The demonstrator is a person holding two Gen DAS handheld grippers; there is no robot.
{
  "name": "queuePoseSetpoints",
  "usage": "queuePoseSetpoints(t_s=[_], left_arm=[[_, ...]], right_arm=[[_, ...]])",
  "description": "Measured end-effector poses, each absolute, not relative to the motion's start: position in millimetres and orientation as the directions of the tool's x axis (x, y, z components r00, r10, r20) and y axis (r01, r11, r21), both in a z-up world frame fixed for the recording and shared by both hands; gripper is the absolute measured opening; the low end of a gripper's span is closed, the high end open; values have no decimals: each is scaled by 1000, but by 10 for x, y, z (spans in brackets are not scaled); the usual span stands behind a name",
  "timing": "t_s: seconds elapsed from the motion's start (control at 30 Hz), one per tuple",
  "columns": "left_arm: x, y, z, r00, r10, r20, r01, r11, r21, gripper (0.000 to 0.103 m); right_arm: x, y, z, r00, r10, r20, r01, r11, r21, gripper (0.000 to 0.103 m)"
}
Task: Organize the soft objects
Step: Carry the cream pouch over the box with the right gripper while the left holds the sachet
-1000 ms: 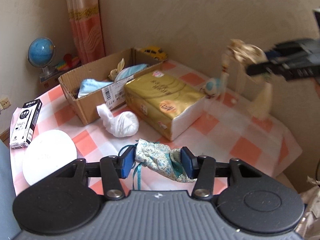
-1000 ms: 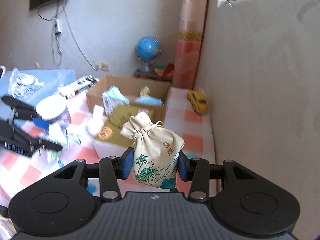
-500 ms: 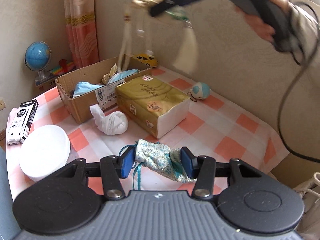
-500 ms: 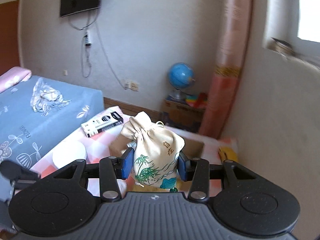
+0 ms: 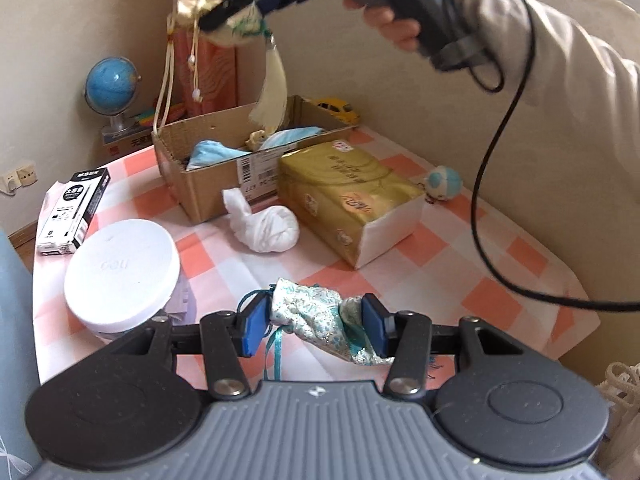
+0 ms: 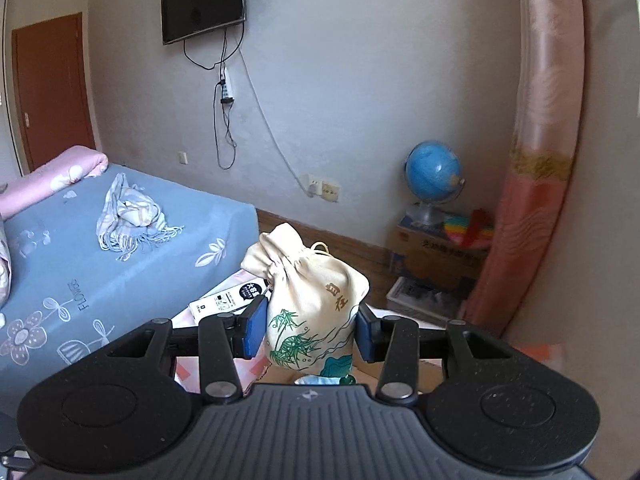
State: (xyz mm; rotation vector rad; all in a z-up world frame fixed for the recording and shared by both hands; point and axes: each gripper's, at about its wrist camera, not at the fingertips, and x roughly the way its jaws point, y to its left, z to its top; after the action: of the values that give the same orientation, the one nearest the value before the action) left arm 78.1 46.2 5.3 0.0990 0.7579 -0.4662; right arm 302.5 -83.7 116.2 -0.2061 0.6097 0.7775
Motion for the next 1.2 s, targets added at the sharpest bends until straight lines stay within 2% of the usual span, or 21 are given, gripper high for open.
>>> queuePoseSetpoints(t_s=[0.13,0.33,0.7,0.83,1.2], left_arm=[[811,463,45,628,-362,-689,436,897,-74,49],[845,431,36,619,-367,-694,447,891,-72,49],[838,440,24,618,-367,-695,446,892,-75,49],[840,429,16,618,-371,-693,450,890,-76,49],[820,449,12,621,-353,-699,433,899,-69,49]], right_arm=[[3142,-889,847,528,569,-631,-698,714,59,49],[3171,-1036,532,541,467,-699,-666,746,-18,49],[3256,-1331,342,600,305,-740,-588,795,-148,49],[3236,-1361,412,607,310,-732,-584,798,-146,49],[3143,-861,416,528,440,-727,-698,712,-76,50]])
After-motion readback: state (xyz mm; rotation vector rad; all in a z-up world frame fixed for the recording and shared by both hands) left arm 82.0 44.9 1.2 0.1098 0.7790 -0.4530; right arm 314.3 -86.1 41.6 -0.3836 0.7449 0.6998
